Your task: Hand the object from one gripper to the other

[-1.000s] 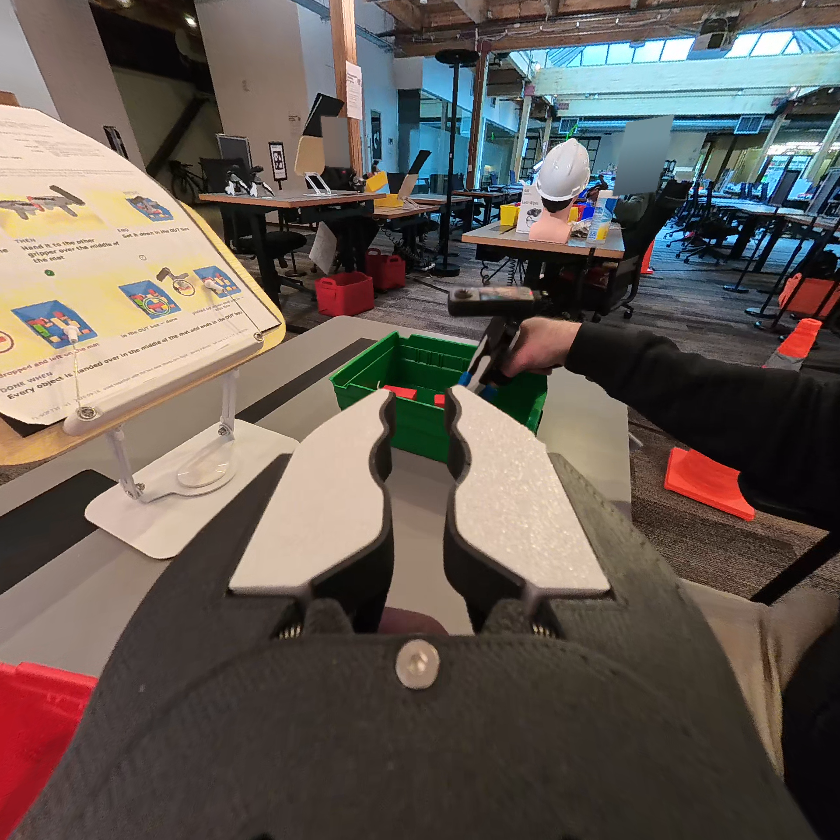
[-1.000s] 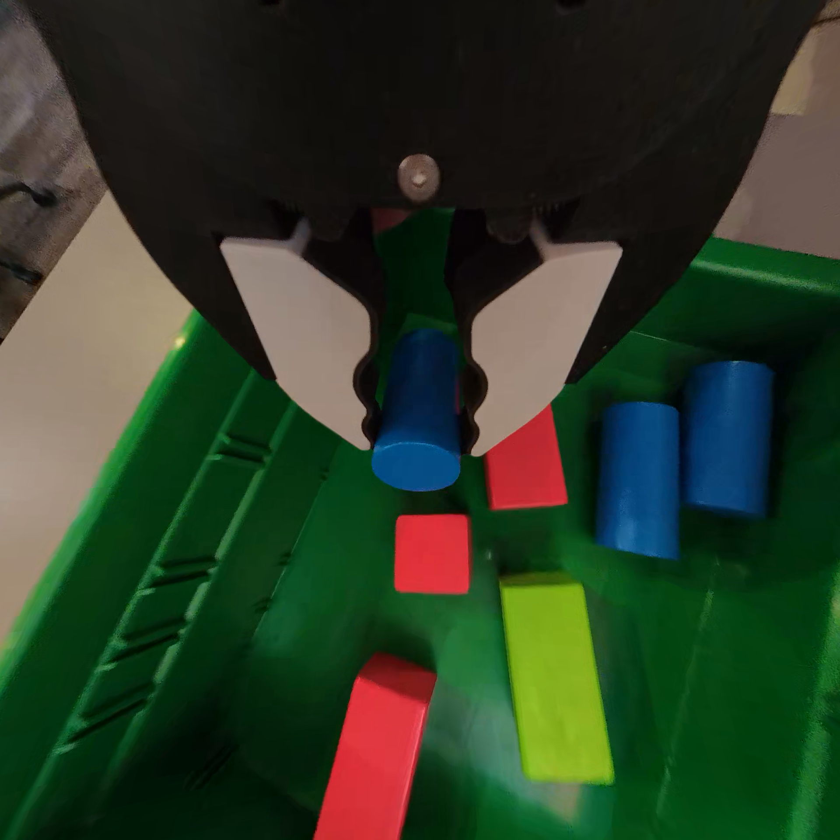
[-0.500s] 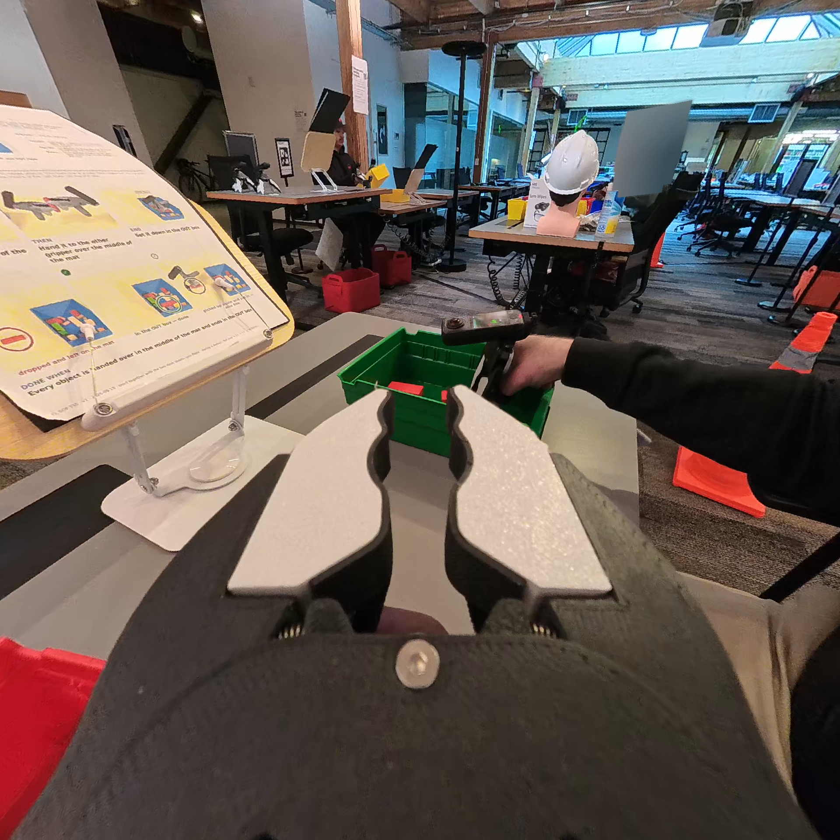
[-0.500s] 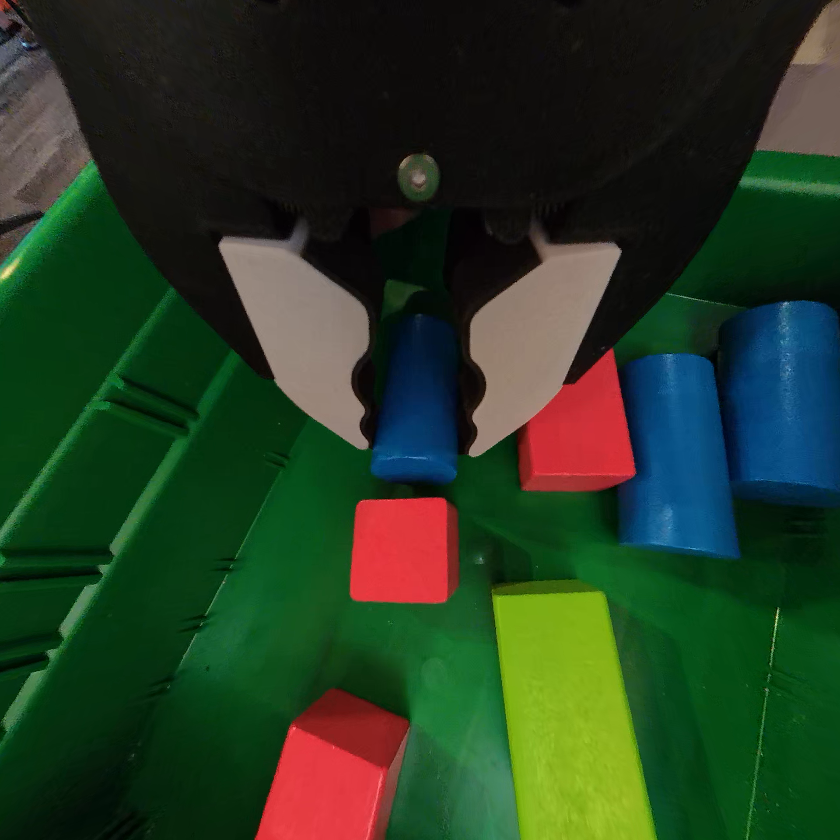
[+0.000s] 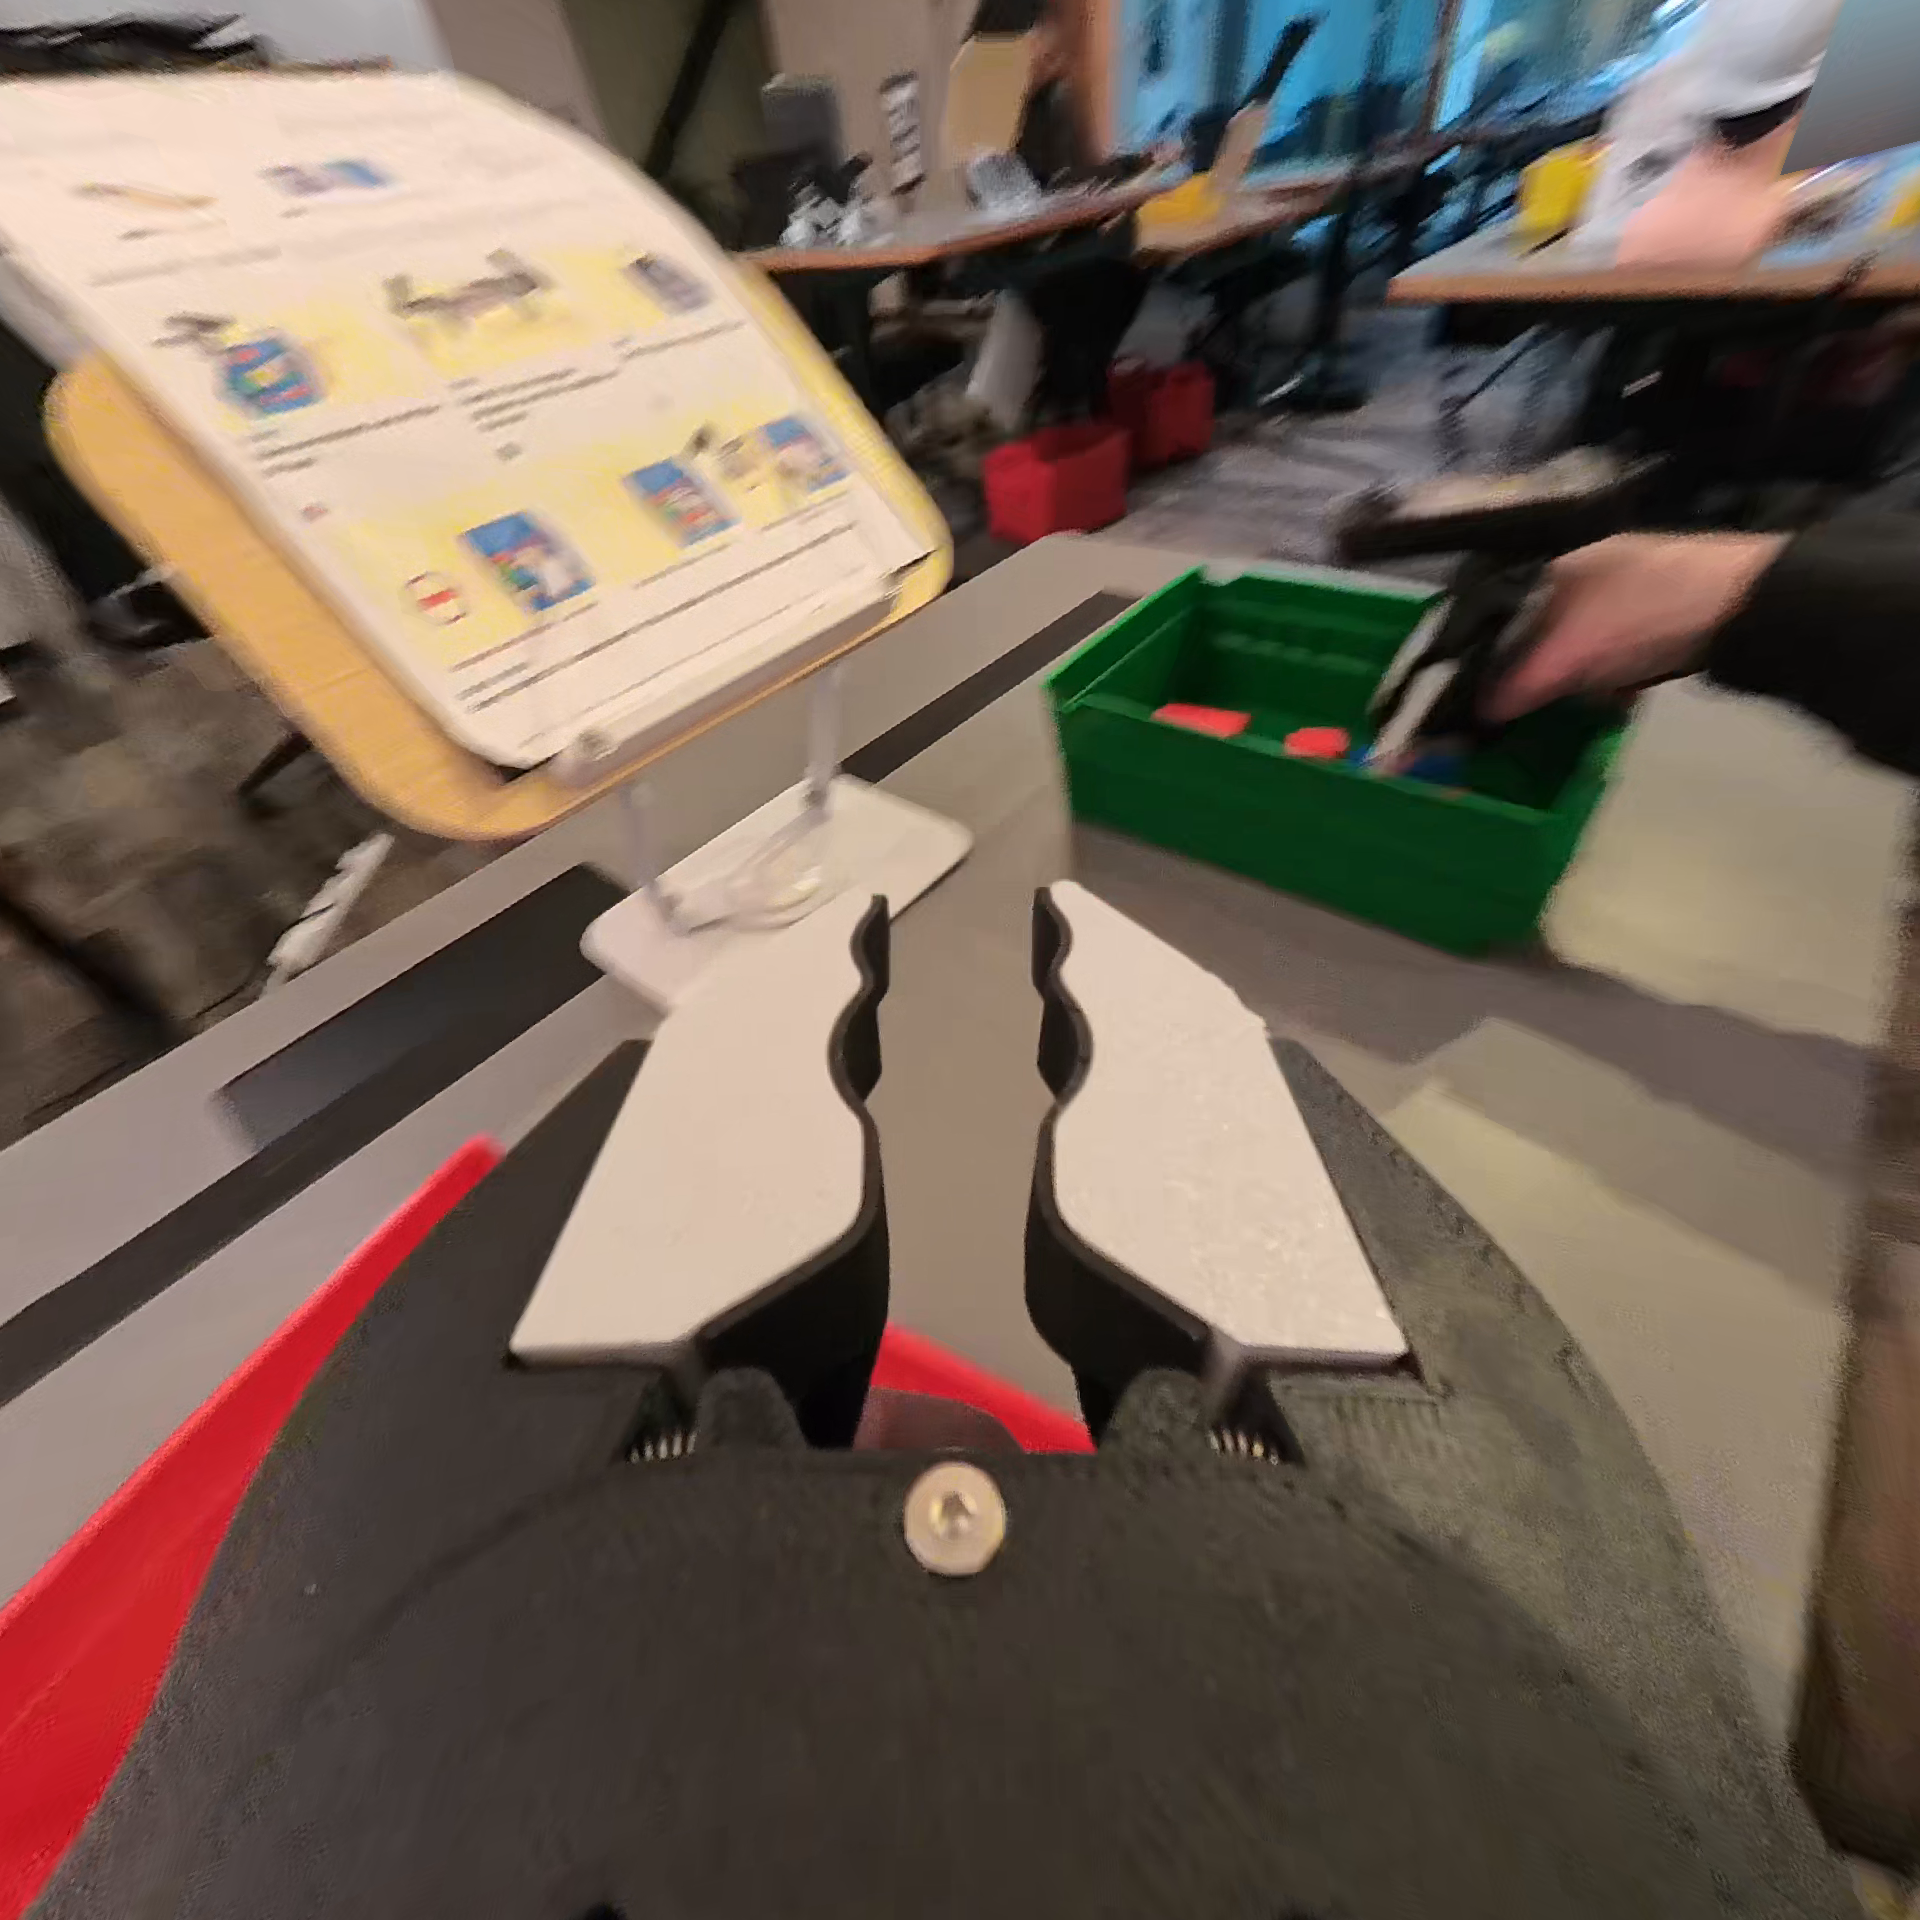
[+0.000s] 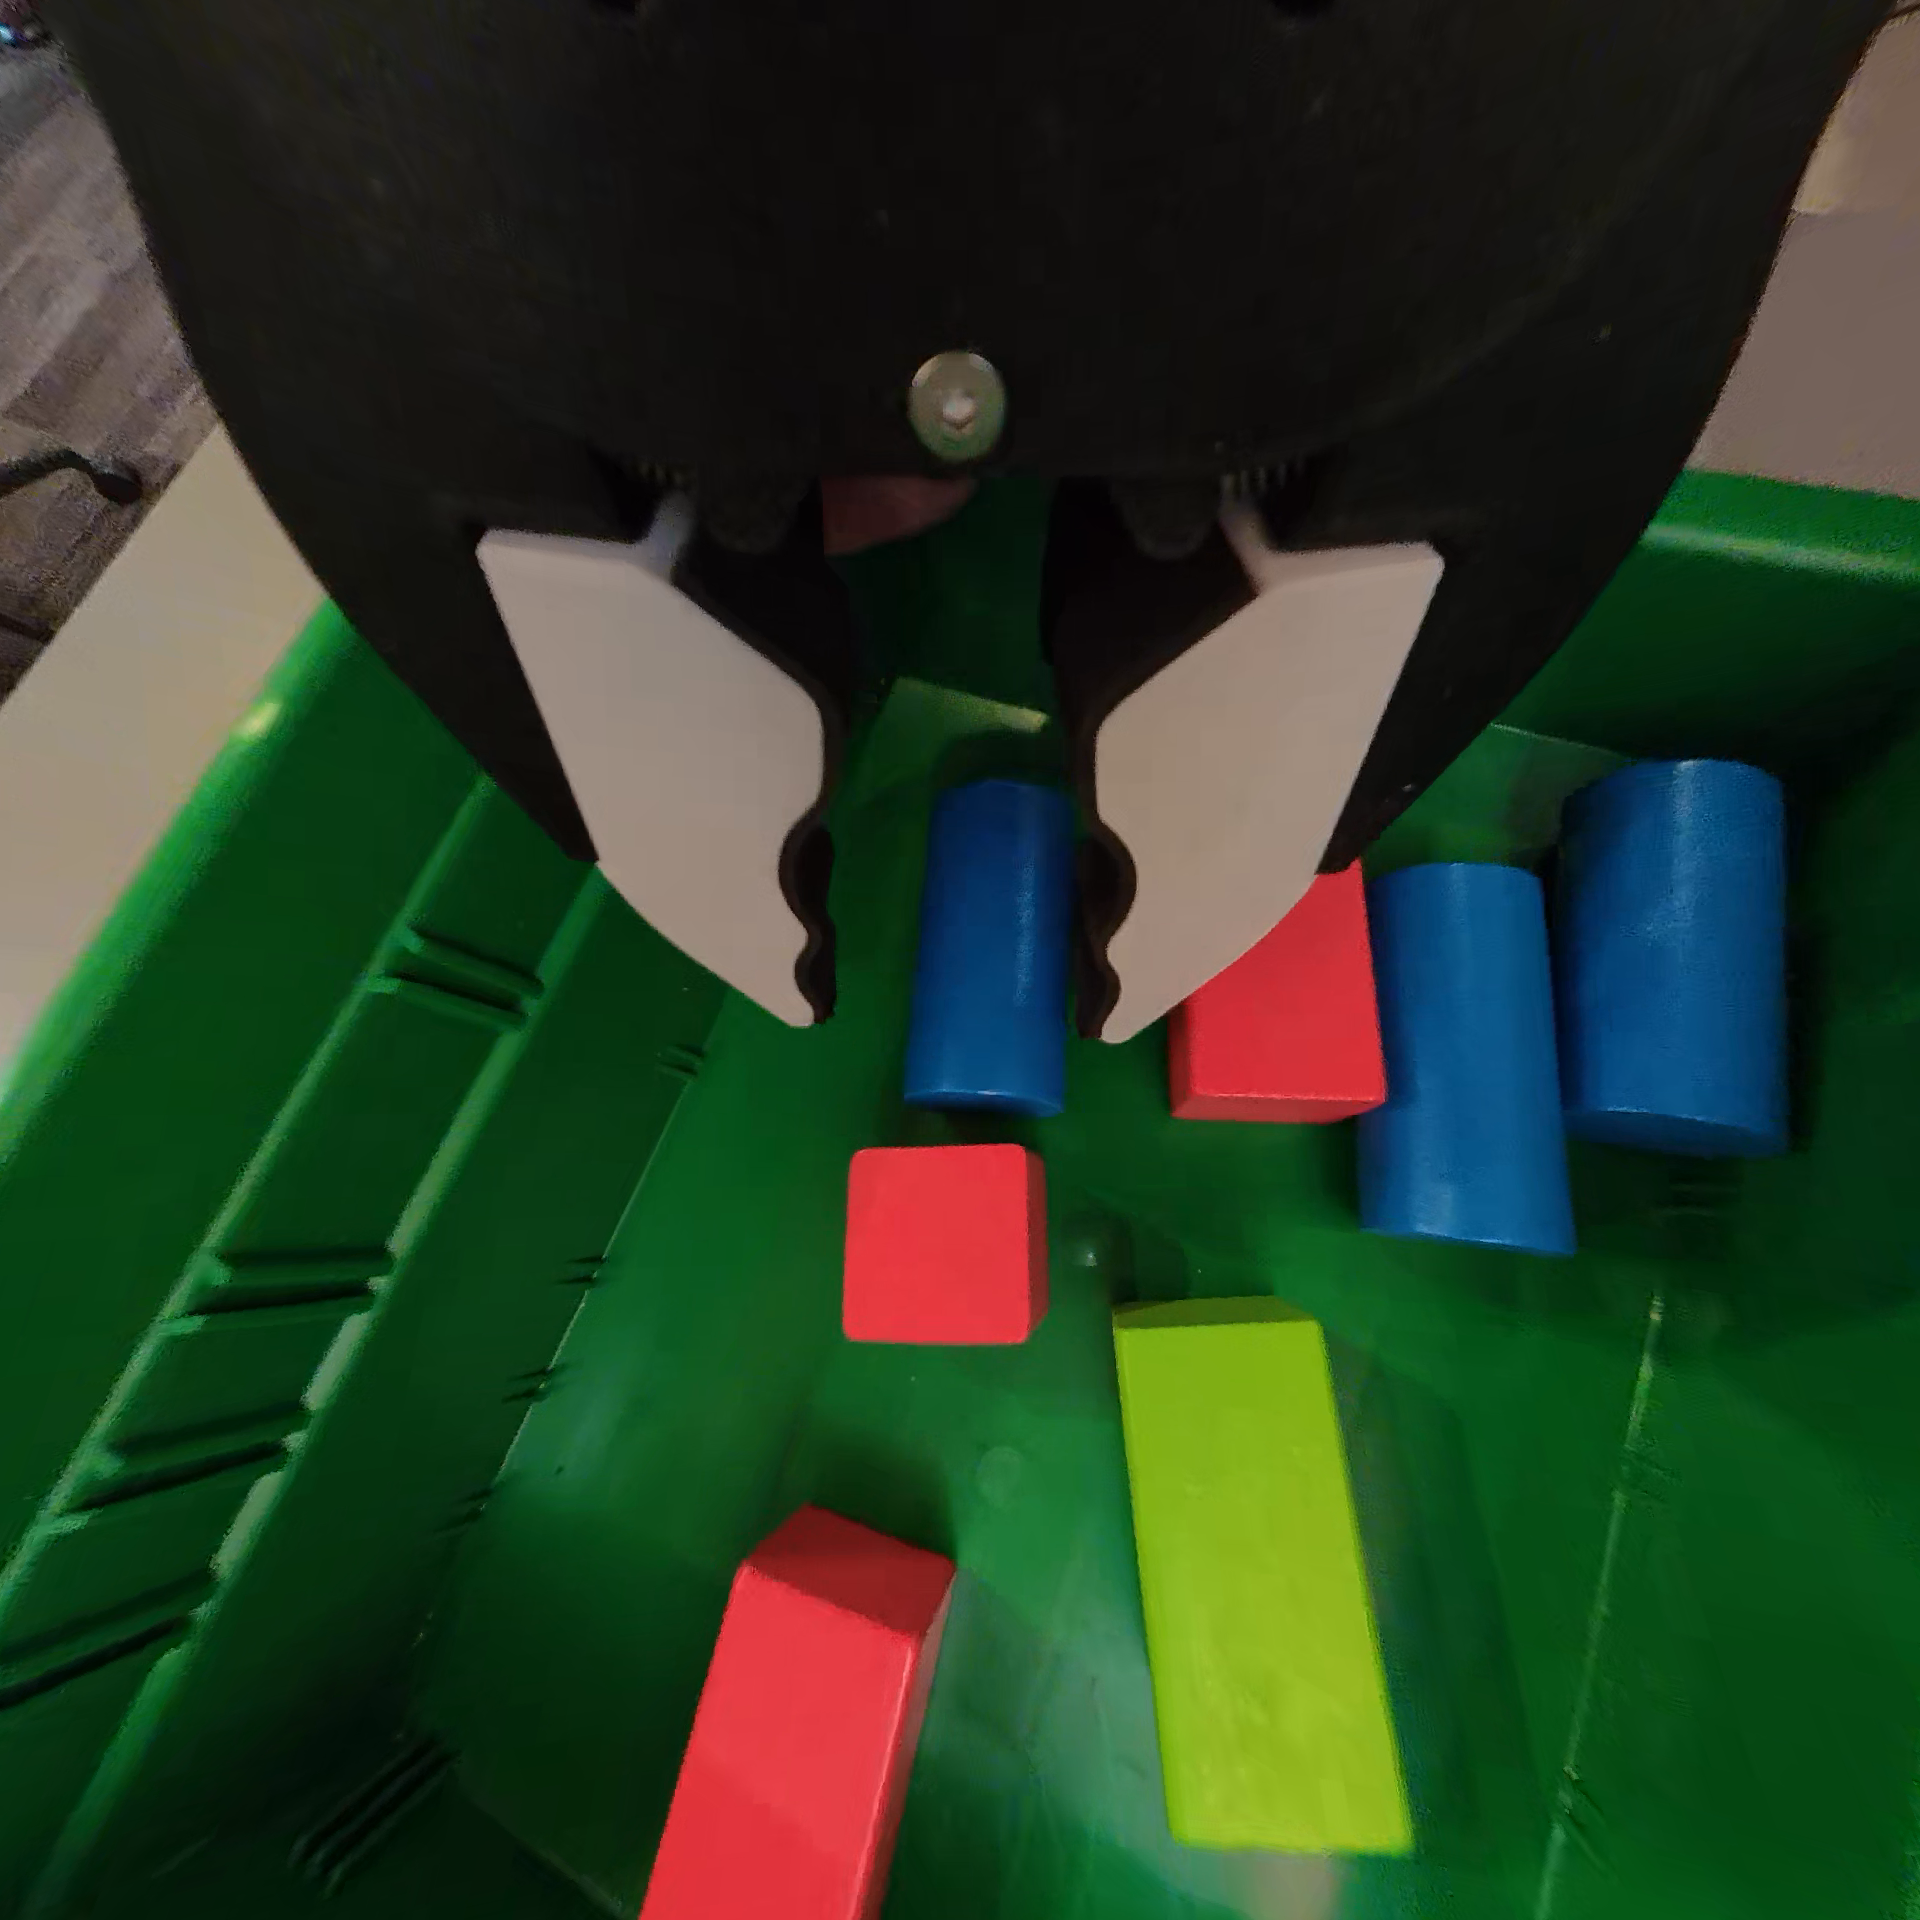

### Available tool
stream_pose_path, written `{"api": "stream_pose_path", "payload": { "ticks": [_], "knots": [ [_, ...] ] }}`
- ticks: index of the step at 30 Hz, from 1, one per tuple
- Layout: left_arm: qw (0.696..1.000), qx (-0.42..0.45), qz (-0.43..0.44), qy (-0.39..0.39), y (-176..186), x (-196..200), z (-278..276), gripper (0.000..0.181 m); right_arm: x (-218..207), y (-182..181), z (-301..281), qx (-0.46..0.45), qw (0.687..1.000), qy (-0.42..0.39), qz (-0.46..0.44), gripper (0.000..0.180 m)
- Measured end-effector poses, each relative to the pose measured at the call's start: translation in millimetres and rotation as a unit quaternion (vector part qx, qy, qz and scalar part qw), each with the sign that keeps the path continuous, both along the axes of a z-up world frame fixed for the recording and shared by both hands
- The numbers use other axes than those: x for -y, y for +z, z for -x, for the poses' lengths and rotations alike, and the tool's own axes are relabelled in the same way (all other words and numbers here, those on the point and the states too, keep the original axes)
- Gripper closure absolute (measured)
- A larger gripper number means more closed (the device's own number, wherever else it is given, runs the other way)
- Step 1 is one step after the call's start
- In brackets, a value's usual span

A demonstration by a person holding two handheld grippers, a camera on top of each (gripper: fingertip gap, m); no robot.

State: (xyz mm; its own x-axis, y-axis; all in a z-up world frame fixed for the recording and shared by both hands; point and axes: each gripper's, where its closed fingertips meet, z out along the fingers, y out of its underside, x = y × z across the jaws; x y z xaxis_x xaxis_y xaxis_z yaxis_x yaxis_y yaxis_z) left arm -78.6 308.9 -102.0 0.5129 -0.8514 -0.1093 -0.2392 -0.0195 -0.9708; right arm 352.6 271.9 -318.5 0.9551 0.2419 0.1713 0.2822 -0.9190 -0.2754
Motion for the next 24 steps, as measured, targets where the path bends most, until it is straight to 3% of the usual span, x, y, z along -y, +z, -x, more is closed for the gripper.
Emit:
{"api": "stream_pose_path", "payload": {
  "ticks": [1, 9, 15, 24],
  "knots": [
    [0.999, -0.023, -0.001, 0.035, -6.6, -12.7, 13.4, 0.151, -1.8, 7.1, 1.3, -0.001, 1.0, 0.002, -0.009, 0.133],
    [0.954, -0.15, 0.111, 0.234, -91.5, -80.7, 125.4, 0.136, -13.0, 49.4, 18.3, -0.015, 0.997, 0.029, -0.071, 0.135],
    [0.9, -0.259, 0.197, 0.29, -170.0, -96.6, 151.3, 0.128, -17.2, 58.8, 28.5, -0.021, 0.995, 0.045, -0.088, 0.139],
    [0.849, -0.311, 0.278, 0.325, -231.9, -128.3, 164.5, 0.125, -20.1, 65.5, 33.0, -0.032, 0.992, 0.057, -0.103, 0.138]
  ]
}}
